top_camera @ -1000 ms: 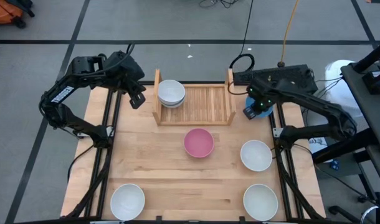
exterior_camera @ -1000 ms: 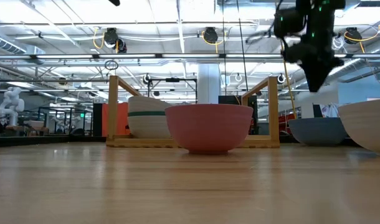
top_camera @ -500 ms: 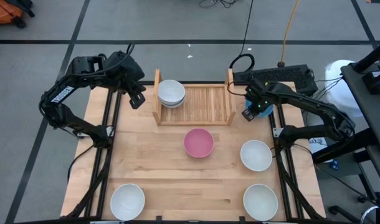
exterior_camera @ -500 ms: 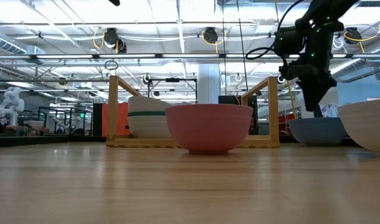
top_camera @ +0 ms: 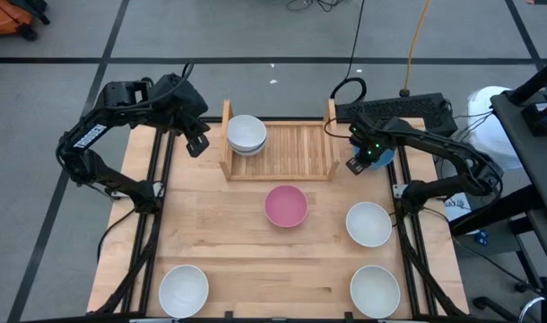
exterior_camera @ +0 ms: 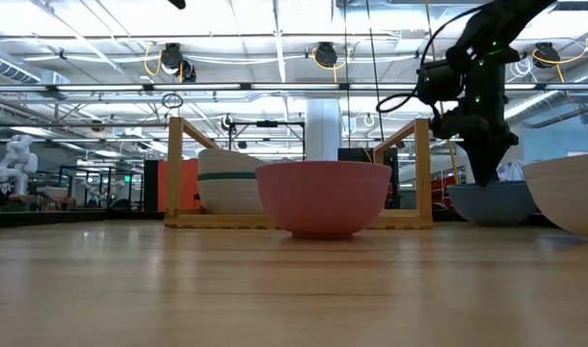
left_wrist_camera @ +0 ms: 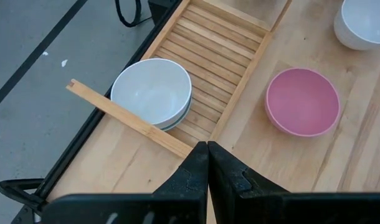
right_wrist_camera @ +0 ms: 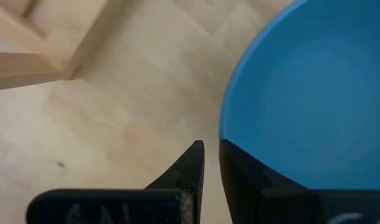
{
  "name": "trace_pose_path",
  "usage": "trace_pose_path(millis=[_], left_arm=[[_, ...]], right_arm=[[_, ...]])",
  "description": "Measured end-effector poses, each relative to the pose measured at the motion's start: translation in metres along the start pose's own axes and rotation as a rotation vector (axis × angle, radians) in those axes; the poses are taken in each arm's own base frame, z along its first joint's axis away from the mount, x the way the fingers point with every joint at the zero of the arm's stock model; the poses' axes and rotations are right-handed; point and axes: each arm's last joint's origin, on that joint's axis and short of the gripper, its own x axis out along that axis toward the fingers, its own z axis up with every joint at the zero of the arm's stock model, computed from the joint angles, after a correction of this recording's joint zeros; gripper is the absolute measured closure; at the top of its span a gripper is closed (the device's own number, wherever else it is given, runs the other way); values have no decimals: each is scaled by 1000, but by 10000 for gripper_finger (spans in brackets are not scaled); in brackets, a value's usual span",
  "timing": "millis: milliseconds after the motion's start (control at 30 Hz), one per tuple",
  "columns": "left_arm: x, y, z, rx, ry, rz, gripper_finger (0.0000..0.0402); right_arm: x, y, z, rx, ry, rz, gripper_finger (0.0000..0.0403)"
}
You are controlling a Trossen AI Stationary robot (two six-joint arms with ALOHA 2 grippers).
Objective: Place and stack bowls onto a shelf
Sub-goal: Put the blue bowl on the shelf
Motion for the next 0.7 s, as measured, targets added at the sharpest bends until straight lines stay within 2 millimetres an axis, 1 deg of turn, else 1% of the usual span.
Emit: trace_pose_path(millis=[167,367,533,600,700], left_arm=[[0,0,0,-1,0,0,396],[0,0,0,-3,0,0,396],[0,0,0,-9,0,0,396],[0,0,0,-16,0,0,396],[0,0,0,-16,0,0,396]], right_arm=[[6,0,4,-28,16,-8,360],[5,0,6,-36,-18,-13,360],[5,-3,9,-64,-38,-33,360],[4,-3,9,-56,-43,5,360],[-2,3,11,-97,-75,132,360]])
